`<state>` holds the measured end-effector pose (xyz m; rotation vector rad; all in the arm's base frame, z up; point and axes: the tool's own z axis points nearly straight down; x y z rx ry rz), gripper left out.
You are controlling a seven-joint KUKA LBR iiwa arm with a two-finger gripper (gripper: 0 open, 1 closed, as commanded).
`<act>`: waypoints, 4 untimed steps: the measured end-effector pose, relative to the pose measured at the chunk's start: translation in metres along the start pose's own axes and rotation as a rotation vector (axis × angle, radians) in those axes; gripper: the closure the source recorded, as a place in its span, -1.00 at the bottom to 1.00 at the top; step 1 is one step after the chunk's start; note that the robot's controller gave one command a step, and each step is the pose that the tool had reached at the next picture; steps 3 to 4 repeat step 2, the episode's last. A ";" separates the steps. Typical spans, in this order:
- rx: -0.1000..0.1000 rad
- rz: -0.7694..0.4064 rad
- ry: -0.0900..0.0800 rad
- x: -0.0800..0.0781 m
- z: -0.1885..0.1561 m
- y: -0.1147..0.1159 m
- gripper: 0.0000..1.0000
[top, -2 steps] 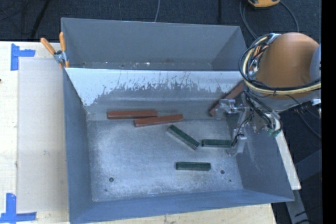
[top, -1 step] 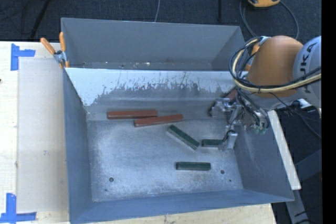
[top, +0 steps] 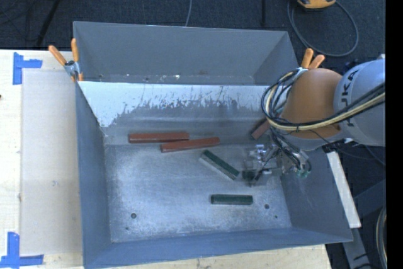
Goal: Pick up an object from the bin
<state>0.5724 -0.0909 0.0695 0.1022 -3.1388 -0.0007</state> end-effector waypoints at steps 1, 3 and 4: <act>0.000 -0.001 0.000 0.000 0.000 0.000 1.00; -0.001 -0.306 -0.001 -0.005 -0.163 0.004 1.00; -0.001 -0.306 -0.001 -0.005 -0.163 0.004 1.00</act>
Offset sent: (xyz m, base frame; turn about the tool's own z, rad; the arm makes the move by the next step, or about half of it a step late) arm 0.0046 0.0039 0.1879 -0.3490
